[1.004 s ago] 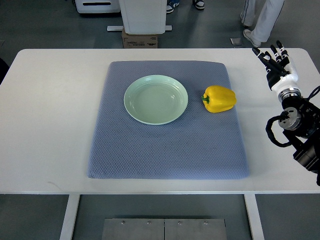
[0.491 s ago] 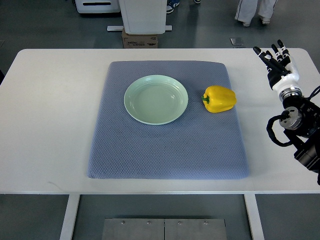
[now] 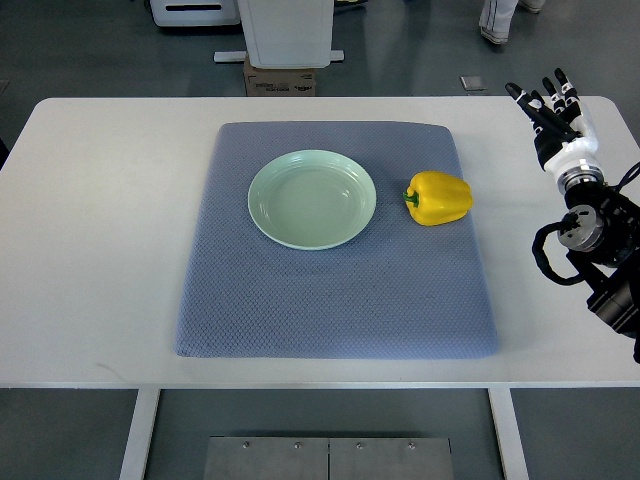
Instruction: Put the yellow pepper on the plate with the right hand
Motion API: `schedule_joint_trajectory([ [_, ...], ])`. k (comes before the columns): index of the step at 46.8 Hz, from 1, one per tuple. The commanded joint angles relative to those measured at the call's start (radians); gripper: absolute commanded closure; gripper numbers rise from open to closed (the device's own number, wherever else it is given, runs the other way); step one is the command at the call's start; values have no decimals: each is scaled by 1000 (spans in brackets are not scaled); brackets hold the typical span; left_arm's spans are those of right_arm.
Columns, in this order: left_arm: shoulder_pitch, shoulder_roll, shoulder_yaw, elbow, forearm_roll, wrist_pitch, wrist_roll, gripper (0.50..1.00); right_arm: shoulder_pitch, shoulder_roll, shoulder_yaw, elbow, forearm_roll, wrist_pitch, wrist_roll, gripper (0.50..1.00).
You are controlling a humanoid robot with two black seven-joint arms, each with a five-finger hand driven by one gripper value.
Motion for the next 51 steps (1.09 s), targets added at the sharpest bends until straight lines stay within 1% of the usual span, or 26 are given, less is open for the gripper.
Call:
schedule_joint_trajectory([
  [1, 0, 0, 0, 0, 0, 0, 0, 500, 0, 3, 0, 2, 1, 2, 0, 500],
  [12, 0, 0, 0, 0, 0, 0, 0, 500, -15, 7, -3, 0, 1, 0, 0, 500],
  [21, 0, 0, 0, 0, 0, 1, 0, 500, 3, 6, 3, 0, 1, 2, 0, 500],
  [35, 0, 0, 0, 0, 0, 0, 0, 500, -37, 9, -8, -11, 1, -2, 0, 500],
  [44, 0, 0, 0, 0, 0, 0, 0, 500, -27, 3, -112, -11, -2, -3, 0, 500],
  [51, 0, 0, 0, 0, 0, 0, 0, 500, -4, -5, -135, -6, -4, 3, 0, 500],
])
